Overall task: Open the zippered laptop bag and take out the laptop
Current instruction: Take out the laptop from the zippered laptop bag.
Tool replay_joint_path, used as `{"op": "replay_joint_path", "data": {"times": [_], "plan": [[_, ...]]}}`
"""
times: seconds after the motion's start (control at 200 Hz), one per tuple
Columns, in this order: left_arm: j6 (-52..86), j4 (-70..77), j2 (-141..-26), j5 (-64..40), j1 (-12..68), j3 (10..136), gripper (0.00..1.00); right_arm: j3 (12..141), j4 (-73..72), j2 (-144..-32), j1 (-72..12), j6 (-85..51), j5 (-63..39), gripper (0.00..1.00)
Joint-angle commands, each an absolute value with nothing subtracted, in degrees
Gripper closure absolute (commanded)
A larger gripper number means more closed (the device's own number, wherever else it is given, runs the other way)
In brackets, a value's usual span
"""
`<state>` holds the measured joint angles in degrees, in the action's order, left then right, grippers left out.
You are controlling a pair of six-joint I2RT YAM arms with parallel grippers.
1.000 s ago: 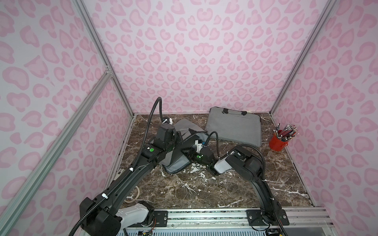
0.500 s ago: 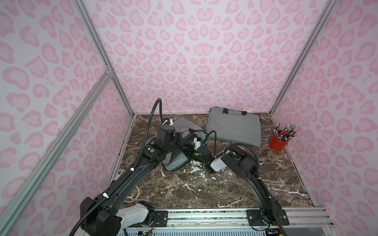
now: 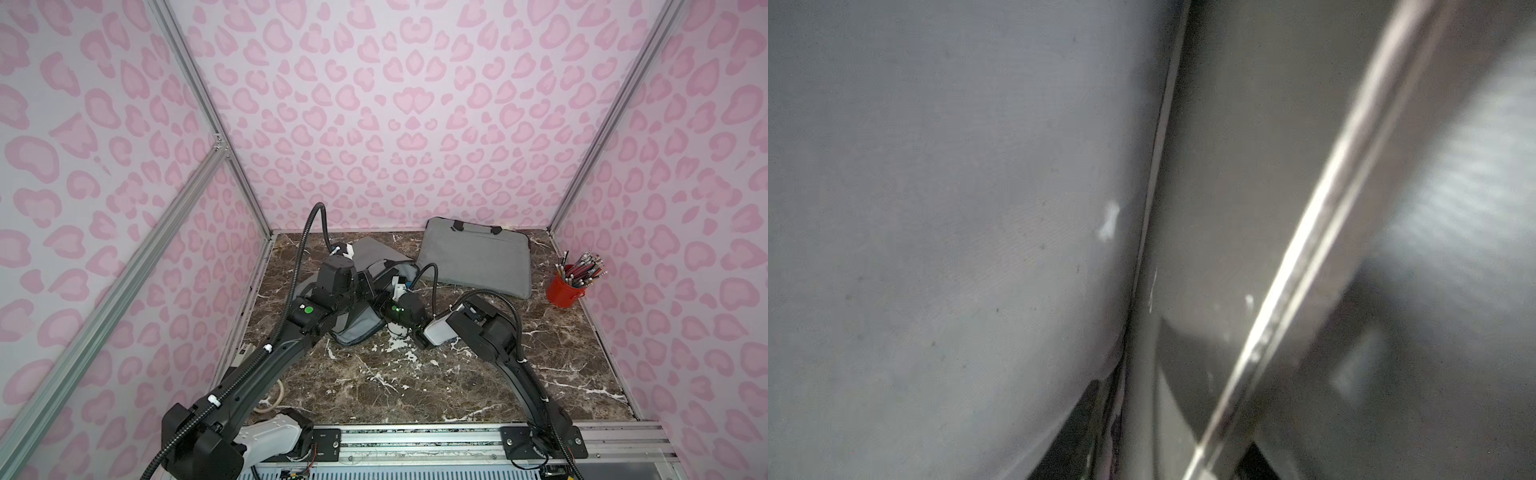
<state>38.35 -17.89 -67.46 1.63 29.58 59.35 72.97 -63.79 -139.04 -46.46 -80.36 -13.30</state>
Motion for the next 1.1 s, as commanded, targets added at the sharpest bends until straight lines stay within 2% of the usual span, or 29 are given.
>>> {"op": "replay_joint_path", "data": {"times": [0.0,0.205,0.34,0.535,0.775,1.1], "plan": [[39.77,-11.32,-66.67,-1.90,29.71,59.27,0.99,74.86,-64.14,-139.96,-46.26,-79.69,-12.37,0.59],[40.74,-10.73,-66.01,-3.68,29.68,58.63,0.99,79.59,-60.50,-141.04,-46.23,-79.50,-12.47,0.62],[40.76,-10.90,-65.66,-3.86,29.68,58.54,0.99,79.90,-60.84,-141.34,-46.18,-79.58,-11.90,0.72],[40.33,-12.03,-65.70,-1.85,29.62,58.54,0.99,79.81,-60.37,-140.82,-46.14,-78.32,-12.48,0.78],[39.48,-13.80,-65.84,1.50,29.40,58.53,0.99,76.28,-61.78,-139.87,-45.80,-78.09,-12.87,0.91],[38.40,-14.20,-67.32,6.00,26.27,57.27,0.99,69.94,-66.95,-135.74,-45.01,-77.03,-14.85,1.00]]}}
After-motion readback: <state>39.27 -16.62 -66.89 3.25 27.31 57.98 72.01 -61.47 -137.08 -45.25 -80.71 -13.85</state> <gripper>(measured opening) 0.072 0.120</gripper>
